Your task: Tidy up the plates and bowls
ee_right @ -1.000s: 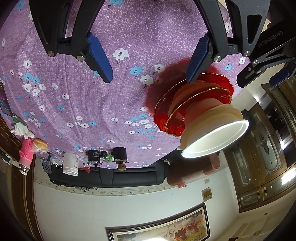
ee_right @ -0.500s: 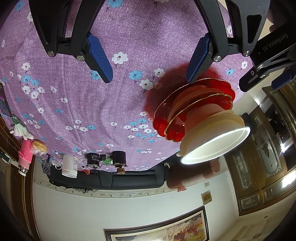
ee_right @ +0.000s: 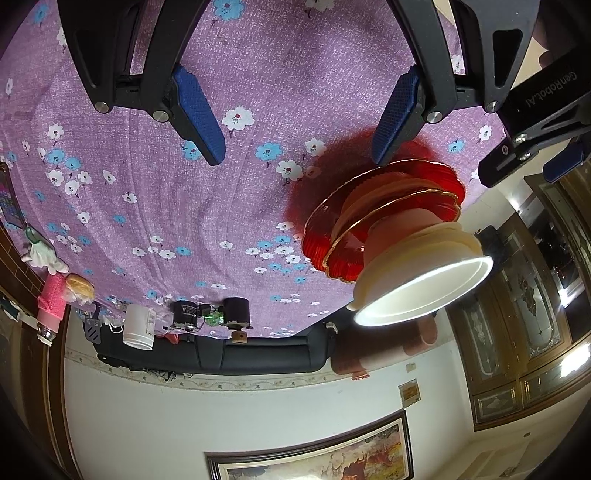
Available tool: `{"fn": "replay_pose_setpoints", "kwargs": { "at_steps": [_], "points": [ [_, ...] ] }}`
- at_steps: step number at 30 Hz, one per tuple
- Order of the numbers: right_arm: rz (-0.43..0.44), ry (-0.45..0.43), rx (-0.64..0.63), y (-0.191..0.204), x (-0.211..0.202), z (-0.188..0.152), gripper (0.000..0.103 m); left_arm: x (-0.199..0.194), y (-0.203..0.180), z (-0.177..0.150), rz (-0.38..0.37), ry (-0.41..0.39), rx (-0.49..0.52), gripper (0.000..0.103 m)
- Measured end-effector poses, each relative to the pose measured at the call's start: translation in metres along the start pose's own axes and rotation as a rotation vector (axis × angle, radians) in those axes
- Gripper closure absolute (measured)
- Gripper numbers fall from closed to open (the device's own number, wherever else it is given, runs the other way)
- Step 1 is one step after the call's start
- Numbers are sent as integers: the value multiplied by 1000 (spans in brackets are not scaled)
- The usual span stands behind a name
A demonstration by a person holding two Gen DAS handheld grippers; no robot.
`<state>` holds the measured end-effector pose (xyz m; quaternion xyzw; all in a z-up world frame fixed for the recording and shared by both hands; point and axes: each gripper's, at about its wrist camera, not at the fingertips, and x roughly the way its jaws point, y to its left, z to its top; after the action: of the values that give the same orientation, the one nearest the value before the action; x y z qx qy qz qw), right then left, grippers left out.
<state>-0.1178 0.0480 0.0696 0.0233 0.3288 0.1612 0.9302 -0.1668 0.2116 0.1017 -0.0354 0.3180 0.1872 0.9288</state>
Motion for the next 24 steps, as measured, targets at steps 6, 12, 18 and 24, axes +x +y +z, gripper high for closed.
{"fn": "replay_pose_setpoints", "kwargs": {
  "at_steps": [6,12,18,24],
  "points": [
    [5,-19,-31,11,-13,-2,18,-47,10,0,57,-207,-45,0],
    [16,-63,-58,27,-40,-4,18,-73,17,-5,38,-222,-67,0],
    [34,-126,-116,51,-78,-9,16,-100,17,-11,31,-220,-16,0],
    [58,-196,-153,70,-115,-12,15,-141,33,-9,5,-295,-50,0]
  ]
}}
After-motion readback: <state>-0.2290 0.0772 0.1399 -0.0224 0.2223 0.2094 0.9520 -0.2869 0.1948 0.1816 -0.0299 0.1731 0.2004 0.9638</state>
